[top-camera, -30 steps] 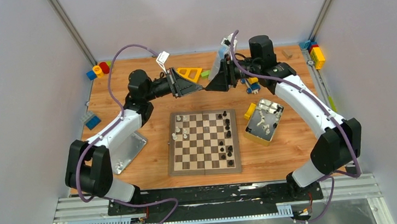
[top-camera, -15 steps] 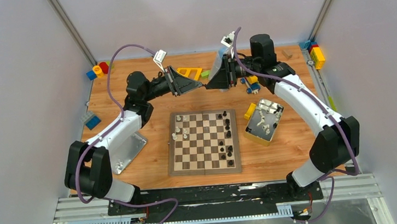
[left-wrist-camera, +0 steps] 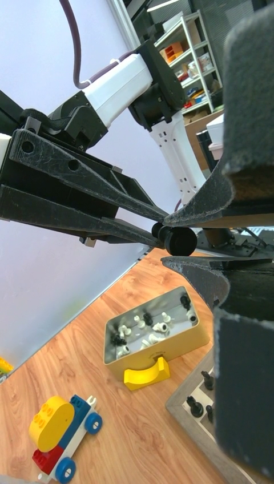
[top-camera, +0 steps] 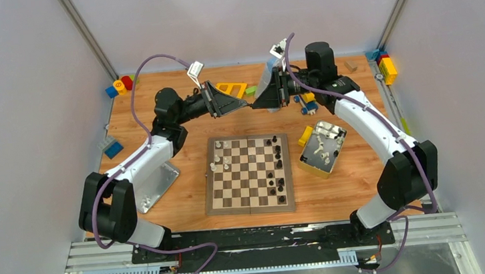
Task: Set up the chess pieces on the board
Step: Place the chess piece on the chessboard.
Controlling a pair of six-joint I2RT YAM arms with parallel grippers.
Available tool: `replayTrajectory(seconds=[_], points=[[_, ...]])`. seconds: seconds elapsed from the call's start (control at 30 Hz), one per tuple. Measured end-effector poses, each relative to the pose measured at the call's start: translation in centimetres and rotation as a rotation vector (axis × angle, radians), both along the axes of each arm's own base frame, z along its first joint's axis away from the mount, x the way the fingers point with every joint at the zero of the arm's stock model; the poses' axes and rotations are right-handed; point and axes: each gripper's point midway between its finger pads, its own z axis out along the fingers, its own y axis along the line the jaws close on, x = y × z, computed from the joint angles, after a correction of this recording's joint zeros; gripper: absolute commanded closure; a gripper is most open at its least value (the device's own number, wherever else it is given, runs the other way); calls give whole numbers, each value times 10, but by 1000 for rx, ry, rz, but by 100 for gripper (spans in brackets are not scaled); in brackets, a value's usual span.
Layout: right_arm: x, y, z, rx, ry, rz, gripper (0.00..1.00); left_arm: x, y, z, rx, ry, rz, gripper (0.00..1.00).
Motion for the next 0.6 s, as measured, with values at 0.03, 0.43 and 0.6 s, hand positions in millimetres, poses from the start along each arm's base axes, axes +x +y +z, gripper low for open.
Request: replayTrajectory(seconds=[0.03,0.43,0.6], points=[[0,0,0,0,0,1,99,0,0,0,0,0,0,93],[5,-17,-7,-19,-18,-28,100,1,-1,-14,61,-29,13,20],[-8,-37,-15,-99,-97,-65,100,-2,9,-15,109,-72,35,3]])
